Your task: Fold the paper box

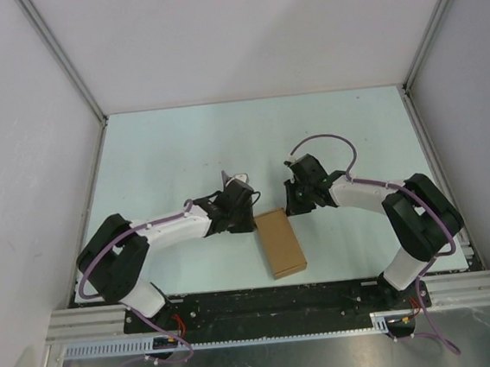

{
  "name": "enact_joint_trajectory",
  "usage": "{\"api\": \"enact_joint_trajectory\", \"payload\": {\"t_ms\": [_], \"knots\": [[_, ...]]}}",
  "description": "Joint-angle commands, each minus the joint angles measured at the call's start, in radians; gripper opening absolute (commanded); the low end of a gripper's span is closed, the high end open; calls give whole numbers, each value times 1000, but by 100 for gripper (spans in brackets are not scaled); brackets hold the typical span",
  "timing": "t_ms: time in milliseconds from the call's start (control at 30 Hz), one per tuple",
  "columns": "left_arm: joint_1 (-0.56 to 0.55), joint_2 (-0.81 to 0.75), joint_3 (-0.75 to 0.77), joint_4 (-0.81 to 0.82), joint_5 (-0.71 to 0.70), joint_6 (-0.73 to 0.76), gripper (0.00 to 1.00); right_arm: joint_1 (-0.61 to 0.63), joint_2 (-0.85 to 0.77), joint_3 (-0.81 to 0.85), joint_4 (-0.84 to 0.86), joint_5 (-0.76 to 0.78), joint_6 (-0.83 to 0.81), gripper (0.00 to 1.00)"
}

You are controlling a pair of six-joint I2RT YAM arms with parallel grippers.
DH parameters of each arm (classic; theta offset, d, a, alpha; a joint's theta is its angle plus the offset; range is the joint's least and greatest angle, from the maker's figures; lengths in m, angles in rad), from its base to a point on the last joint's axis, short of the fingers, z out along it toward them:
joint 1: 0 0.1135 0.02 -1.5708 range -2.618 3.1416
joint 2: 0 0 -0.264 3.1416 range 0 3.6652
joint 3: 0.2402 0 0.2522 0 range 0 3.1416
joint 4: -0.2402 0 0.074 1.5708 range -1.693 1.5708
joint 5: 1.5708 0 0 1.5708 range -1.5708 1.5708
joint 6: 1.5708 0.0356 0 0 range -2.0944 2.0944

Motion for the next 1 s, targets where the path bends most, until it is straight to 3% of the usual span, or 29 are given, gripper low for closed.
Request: {"api": "enact_joint_trajectory", "payload": {"t_ms": [0, 467, 767, 967], "knots": [[-3, 9, 32, 63, 51, -4, 32, -1, 11, 31, 47, -73, 3, 11], [-20, 58, 58, 131, 111, -22, 32, 29, -3, 31, 44, -83, 41, 11], [-17, 46, 47, 131, 95, -10, 33, 37, -42, 29, -25, 6, 76, 10], [0, 95, 116, 131, 97, 19, 32, 28, -72, 31, -48, 58, 116, 11]]}}
